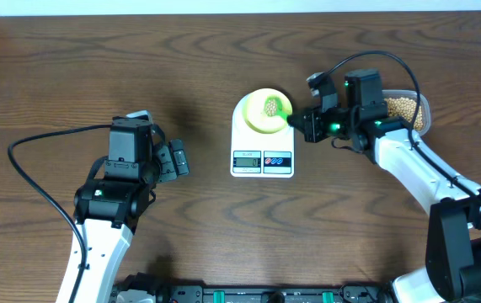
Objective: Scoop item into bowl and weigh 50g on scale
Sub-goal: 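Tip the scoop to pour soybeans into the yellow bowl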
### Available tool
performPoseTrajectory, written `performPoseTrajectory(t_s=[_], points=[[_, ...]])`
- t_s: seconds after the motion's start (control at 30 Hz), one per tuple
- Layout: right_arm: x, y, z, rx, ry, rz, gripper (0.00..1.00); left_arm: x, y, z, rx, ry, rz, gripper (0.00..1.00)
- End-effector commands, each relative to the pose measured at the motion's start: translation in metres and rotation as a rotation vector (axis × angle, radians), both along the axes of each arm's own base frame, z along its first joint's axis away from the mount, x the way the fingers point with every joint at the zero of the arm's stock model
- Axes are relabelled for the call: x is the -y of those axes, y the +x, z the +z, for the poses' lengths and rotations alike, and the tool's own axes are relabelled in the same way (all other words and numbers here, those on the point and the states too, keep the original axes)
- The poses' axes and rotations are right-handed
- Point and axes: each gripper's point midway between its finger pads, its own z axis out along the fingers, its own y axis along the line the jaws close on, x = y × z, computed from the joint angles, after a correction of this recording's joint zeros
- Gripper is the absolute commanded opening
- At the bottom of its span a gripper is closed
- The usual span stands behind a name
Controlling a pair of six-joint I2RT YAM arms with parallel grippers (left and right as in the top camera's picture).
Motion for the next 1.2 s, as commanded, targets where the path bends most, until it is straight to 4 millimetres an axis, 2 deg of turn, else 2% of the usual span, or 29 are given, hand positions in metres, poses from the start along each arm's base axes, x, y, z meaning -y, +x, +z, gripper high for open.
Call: performPoseTrajectory(t_s=[0.0,0.2,0.4,0.57,0.7,1.17], points=[[-0.01,0.005,0.022,0.141,-0.065,0.064,0.01,-0.003,0.0,0.0,-0.002,0.011,0.013,0.98],[-0.017,0.012,0.028,0.186,-0.113,0.052,0.01,-0.003,0.0,0.0,-0.002,0.011,0.013,0.98],[-0.012,0.018,0.033,0.238,-0.187,0.06,0.01,-0.004,0.0,0.0,-0.003,0.01,0.013,0.98],[-0.009,0.016,0.032,0.265,-0.289,0.1,0.01,-0.003,0.0,0.0,-0.002,0.011,0.013,0.98],[-0.018,0.013,0.035,0.294,-0.313,0.139,0.01,-0.003,0.0,0.0,-0.002,0.011,0.013,0.98],[-0.02,0.016,0.039,0.409,-0.559,0.16,0.01,-0.003,0.0,0.0,-0.002,0.011,0.013,0.98]])
